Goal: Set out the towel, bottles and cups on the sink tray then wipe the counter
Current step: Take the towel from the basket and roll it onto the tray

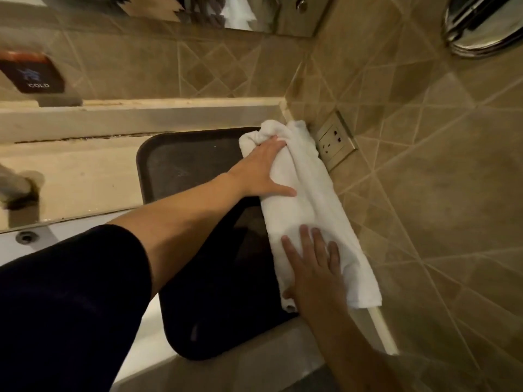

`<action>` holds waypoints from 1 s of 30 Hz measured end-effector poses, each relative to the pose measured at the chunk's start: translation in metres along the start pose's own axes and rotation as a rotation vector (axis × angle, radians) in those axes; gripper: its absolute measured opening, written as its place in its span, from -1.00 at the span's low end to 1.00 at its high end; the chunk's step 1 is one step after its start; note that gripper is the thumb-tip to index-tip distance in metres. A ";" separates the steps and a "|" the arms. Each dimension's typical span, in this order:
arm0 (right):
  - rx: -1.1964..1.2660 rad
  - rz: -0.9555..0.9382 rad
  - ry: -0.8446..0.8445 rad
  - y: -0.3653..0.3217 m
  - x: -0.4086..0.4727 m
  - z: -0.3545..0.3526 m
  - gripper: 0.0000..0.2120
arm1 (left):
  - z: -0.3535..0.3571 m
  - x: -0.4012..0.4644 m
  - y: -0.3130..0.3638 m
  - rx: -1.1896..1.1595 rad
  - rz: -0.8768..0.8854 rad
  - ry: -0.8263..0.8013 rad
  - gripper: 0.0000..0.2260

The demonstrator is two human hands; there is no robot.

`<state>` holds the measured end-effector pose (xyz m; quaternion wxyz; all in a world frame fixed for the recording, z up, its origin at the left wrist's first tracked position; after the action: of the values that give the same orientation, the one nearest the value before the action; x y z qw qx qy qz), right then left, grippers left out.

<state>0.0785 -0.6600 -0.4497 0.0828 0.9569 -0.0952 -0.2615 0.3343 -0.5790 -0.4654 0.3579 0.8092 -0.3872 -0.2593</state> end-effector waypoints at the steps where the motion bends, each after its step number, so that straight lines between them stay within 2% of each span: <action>1: -0.002 0.000 -0.019 0.000 0.003 0.001 0.15 | -0.001 0.001 -0.001 0.018 -0.004 -0.012 0.11; 7: -0.058 0.016 0.016 -0.003 0.003 0.000 0.13 | -0.004 -0.009 0.001 0.093 -0.066 -0.090 0.05; 10: -0.110 0.035 0.000 -0.004 0.003 -0.001 0.08 | -0.004 -0.027 0.008 0.156 -0.093 -0.092 -0.07; 15: -0.140 0.053 -0.032 -0.009 -0.007 -0.008 -0.14 | -0.001 -0.086 0.013 0.247 -0.173 -0.091 -0.40; 22: 0.035 0.020 -0.036 -0.021 -0.051 -0.032 -0.61 | 0.015 -0.197 0.034 0.320 -0.320 -0.115 -0.71; 24: 0.127 0.000 -0.052 -0.026 -0.068 -0.036 -0.68 | 0.021 -0.234 0.045 0.316 -0.369 -0.098 -0.75; 30: 0.269 -0.168 -0.003 -0.052 -0.131 -0.036 -0.80 | 0.047 -0.362 0.074 0.253 -0.500 -0.004 -0.73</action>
<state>-0.0063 -0.5758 -0.3661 -0.0685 0.9636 -0.0491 -0.2537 0.0637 -0.3360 -0.3847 0.1779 0.9173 -0.2055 -0.2908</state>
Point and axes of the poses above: each hand's wrist, its own x-axis towards the middle knuckle, its own z-axis out of the palm, y = z × x, the point moved 2 cm from there along x, towards the middle knuckle, and after that the axes turned 12 degrees about -y, right-handed, at the moved point
